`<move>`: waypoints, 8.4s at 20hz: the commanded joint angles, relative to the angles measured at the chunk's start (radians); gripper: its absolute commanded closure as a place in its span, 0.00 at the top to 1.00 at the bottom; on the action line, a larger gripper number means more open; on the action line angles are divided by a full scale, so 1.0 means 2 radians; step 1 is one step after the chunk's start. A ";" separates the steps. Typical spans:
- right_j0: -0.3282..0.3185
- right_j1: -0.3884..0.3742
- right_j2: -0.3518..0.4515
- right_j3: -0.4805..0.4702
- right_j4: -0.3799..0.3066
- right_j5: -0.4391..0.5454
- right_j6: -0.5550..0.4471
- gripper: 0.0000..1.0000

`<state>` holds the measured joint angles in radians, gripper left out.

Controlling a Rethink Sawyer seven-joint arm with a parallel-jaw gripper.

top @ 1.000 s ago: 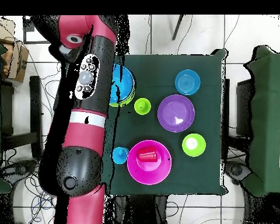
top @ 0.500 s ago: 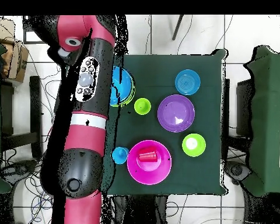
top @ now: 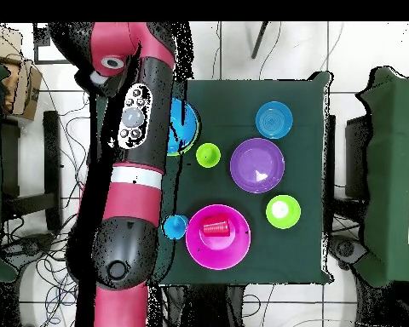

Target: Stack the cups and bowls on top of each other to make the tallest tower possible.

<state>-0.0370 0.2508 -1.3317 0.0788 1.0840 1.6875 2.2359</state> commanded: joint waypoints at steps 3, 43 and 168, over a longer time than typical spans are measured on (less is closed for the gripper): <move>0.002 0.004 0.057 0.015 -0.046 -0.040 -0.087 0.00; 0.102 -0.075 0.283 0.220 -0.257 -0.188 -0.101 0.00; 0.089 -0.142 0.440 0.297 -0.371 -0.302 -0.093 1.00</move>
<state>0.1611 0.0159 -0.5894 0.5836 0.4163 1.1387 2.2359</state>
